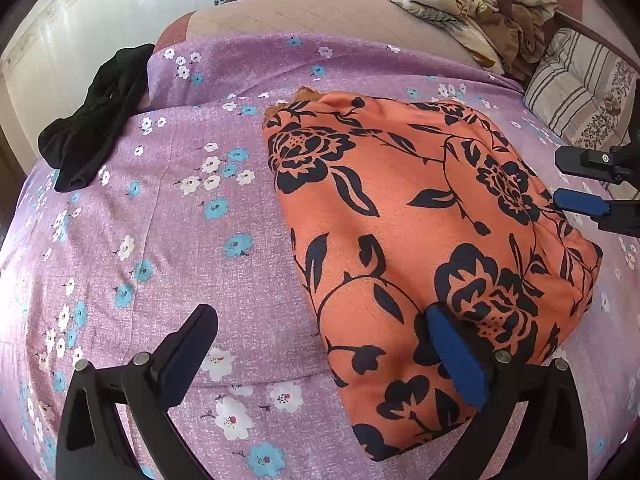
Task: Fold small clothes
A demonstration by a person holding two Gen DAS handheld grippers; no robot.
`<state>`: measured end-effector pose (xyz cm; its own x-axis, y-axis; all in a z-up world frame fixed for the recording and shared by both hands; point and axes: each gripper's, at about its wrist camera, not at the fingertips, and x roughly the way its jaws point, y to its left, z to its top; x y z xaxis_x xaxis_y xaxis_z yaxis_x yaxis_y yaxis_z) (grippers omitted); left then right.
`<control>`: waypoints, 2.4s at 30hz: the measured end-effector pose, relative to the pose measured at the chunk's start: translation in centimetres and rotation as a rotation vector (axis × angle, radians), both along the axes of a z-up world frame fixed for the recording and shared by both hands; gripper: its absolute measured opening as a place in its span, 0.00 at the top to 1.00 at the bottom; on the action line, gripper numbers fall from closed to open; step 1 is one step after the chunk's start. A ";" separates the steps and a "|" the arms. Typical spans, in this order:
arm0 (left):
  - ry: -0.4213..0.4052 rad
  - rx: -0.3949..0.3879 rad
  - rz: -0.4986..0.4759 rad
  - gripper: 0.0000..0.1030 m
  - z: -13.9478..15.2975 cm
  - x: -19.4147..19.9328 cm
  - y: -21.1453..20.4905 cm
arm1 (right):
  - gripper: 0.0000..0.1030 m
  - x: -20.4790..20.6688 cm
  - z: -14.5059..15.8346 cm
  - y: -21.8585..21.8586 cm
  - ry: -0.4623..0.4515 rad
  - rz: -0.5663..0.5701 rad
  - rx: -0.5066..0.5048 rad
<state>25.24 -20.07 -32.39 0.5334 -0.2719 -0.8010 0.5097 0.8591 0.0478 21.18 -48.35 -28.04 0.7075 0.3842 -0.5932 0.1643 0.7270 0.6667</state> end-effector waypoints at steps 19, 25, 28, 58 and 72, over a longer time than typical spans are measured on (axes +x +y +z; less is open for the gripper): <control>0.041 -0.021 -0.046 0.00 0.1 0.9 0.0 | 0.33 -0.7 -3.6 -4.5 0.064 -0.077 0.063; 0.047 -0.029 -0.053 0.00 0.2 1.1 0.0 | 0.31 -0.1 -4.9 -4.1 0.085 -0.050 0.089; 0.060 -0.040 -0.053 0.00 0.1 1.4 0.0 | 0.30 0.0 -5.0 -3.8 0.079 -0.037 0.106; 0.091 -0.153 -0.045 0.00 1.3 1.8 0.5 | 0.30 0.5 -5.4 -2.3 0.044 0.004 0.157; 0.103 -0.248 -0.083 0.00 2.6 1.2 0.5 | 0.30 0.6 -5.4 -2.2 0.043 0.004 0.150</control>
